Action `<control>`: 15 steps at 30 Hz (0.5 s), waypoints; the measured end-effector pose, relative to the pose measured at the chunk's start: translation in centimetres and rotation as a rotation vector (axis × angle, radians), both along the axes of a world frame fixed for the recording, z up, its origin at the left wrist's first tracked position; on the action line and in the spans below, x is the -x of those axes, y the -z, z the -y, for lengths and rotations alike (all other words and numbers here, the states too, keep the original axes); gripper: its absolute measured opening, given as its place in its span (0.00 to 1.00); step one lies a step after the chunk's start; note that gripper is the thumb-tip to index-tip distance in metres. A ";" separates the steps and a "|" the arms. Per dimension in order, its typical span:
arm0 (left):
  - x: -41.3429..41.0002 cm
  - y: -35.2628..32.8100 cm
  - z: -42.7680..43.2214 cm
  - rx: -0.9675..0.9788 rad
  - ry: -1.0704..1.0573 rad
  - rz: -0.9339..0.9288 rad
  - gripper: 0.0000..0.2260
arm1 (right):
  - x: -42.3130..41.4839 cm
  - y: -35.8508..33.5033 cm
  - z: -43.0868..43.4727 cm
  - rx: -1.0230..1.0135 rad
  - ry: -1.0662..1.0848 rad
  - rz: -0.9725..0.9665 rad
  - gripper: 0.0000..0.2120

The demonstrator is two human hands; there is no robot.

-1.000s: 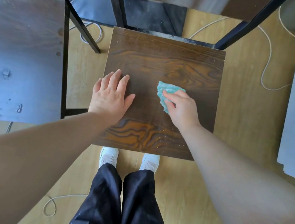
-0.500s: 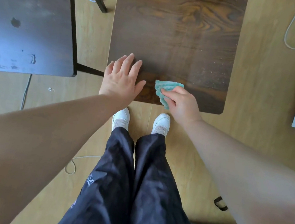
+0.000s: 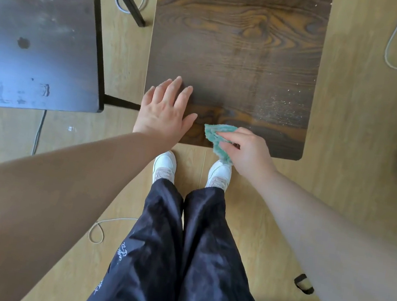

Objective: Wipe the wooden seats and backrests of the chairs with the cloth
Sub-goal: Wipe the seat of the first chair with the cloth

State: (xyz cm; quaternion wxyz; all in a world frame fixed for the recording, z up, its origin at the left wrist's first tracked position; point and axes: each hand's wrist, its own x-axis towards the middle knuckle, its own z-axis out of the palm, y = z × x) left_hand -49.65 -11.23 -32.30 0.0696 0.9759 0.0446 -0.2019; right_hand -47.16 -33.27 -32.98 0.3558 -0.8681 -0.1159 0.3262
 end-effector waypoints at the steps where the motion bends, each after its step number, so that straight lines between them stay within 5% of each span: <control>1: -0.5 0.1 -0.1 -0.006 0.000 0.004 0.27 | -0.8 -0.3 0.1 -0.002 0.064 0.003 0.14; 5: -3.1 0.2 -0.1 -0.010 -0.010 0.036 0.27 | -6.6 -1.5 0.5 -0.012 0.273 0.089 0.14; 15: -12.5 0.8 0.2 -0.020 0.011 0.098 0.27 | -26.9 -1.2 1.6 0.174 0.378 0.358 0.15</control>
